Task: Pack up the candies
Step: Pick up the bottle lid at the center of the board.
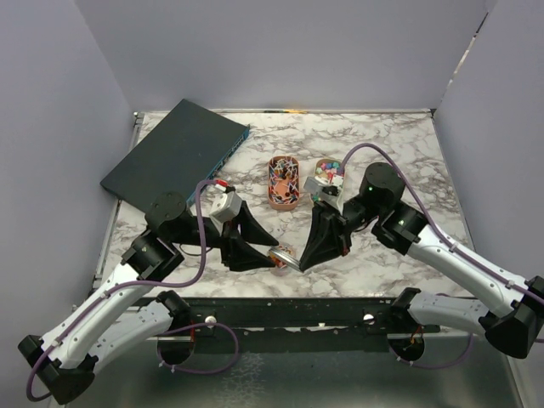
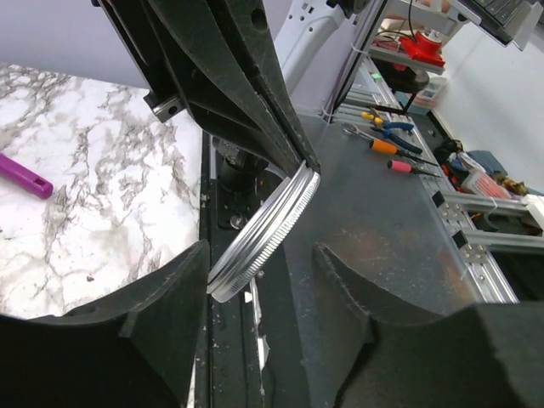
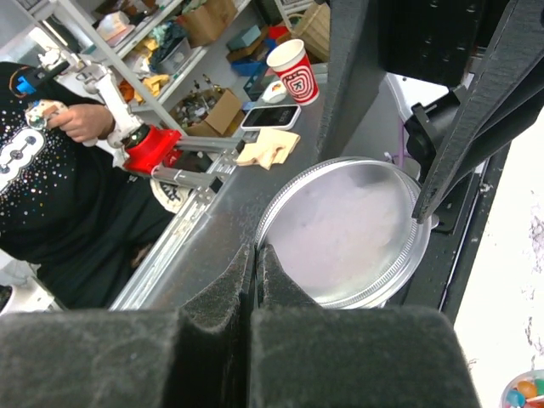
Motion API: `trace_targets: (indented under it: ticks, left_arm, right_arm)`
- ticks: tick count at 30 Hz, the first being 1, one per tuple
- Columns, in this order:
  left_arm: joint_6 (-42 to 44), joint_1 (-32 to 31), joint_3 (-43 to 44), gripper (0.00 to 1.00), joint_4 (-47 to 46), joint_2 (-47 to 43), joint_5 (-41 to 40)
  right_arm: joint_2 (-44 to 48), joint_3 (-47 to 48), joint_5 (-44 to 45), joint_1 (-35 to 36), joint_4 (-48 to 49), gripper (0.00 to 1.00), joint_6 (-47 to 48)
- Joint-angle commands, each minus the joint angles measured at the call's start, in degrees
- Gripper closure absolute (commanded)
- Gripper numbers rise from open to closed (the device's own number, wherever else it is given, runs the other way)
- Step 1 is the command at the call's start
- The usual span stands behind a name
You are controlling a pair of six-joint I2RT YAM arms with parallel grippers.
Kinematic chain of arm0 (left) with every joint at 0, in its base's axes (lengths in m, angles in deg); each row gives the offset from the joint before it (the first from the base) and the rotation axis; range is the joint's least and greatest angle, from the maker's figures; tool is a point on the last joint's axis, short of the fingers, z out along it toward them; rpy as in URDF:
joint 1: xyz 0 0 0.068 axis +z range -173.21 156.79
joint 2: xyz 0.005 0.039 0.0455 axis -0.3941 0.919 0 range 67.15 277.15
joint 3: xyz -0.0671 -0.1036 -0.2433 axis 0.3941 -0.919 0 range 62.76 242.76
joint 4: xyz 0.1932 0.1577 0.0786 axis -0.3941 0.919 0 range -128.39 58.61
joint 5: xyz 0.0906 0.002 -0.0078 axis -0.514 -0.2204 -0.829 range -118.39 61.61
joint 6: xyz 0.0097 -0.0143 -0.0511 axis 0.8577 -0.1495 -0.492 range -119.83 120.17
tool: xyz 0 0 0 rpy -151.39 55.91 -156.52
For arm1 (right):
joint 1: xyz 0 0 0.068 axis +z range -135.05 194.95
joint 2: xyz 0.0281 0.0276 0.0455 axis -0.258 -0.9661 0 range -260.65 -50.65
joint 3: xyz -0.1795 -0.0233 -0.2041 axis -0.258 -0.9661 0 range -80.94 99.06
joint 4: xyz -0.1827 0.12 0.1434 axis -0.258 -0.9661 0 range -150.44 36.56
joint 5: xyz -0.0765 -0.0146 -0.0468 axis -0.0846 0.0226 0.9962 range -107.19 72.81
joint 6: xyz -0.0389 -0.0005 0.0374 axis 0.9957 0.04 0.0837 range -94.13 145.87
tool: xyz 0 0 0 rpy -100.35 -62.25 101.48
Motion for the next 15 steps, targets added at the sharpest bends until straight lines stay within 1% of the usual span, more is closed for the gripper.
trace_targets:
  ticks: [1,4,6,9,10,11,12,14,15]
  left_arm:
    - [-2.0,-0.1,0.7,0.50,-5.6,-0.1,3.4]
    - [-3.7,-0.2,0.1,0.59,-8.5,0.1,3.7]
    - [-3.7,-0.2,-0.1,0.65,-8.9,0.0,3.7]
    - [-3.7,-0.2,-0.7,0.76,-9.2,-0.2,3.6]
    - [-3.7,-0.3,-0.9,0.81,-9.3,-0.2,3.6]
    - [-3.8,-0.3,-1.1,0.88,-9.4,-0.3,3.5]
    - [-3.9,-0.3,-1.3,0.98,-9.5,-0.4,3.2]
    - [-4.0,-0.3,-1.6,1.00,-9.5,-0.7,2.8]
    - [-4.1,-0.3,-1.9,1.00,-9.6,-0.8,2.8]
  right_arm:
    - [0.6,-0.8,-1.3,0.3,14.1,0.99,-11.1]
    - [0.8,-0.7,-0.2,0.3,15.6,0.99,-12.5]
    - [0.9,-0.5,0.2,0.2,15.6,0.99,-12.5]
    - [1.2,-0.6,0.5,0.2,14.9,1.00,-12.2]
    - [1.3,-0.5,0.8,0.2,14.0,0.99,-11.7]
    - [1.4,-0.3,1.1,0.2,12.7,0.99,-10.9]
    - [1.5,0.0,1.6,0.3,10.6,0.99,-9.5]
    - [1.8,0.9,3.6,0.3,5.8,0.99,-6.1]
    - [2.0,1.3,4.7,0.2,3.7,0.95,-4.1]
